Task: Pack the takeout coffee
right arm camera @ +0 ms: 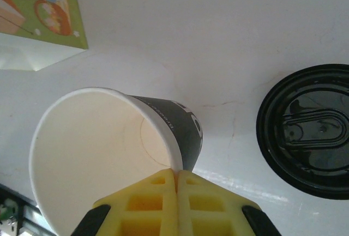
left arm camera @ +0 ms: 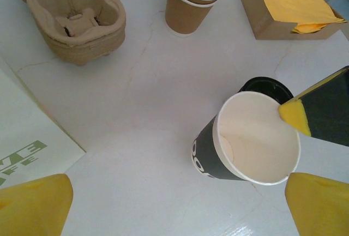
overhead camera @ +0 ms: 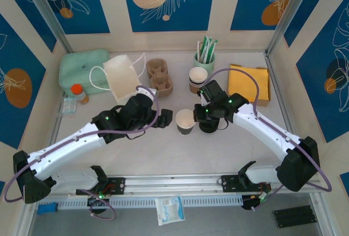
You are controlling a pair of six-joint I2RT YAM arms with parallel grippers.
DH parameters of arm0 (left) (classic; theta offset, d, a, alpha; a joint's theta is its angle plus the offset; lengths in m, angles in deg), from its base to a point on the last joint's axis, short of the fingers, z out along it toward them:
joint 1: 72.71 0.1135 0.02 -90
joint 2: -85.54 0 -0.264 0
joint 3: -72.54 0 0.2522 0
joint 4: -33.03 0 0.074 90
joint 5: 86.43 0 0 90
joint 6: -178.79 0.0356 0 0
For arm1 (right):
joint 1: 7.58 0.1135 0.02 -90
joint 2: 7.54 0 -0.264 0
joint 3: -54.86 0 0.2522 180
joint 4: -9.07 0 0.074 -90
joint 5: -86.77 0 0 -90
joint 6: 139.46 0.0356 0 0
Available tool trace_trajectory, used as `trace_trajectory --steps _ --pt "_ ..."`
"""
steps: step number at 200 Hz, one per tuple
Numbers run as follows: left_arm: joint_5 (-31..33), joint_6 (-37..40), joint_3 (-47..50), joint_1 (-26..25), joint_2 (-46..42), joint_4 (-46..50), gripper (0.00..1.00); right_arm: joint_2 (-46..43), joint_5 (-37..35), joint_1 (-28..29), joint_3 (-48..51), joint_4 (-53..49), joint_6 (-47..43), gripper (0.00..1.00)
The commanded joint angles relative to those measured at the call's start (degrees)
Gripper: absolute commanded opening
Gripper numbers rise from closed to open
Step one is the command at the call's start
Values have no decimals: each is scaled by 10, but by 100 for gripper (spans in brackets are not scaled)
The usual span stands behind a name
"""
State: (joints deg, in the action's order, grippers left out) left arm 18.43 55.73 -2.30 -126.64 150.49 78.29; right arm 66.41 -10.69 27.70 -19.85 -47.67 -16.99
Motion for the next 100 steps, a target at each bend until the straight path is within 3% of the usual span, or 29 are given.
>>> trace_trajectory --steps 1,100 --pt "-13 -12 8 -4 9 -20 99 3 -24 3 15 20 7 0" --pt "-22 -15 12 -4 29 -35 99 33 -20 -3 49 49 10 3"
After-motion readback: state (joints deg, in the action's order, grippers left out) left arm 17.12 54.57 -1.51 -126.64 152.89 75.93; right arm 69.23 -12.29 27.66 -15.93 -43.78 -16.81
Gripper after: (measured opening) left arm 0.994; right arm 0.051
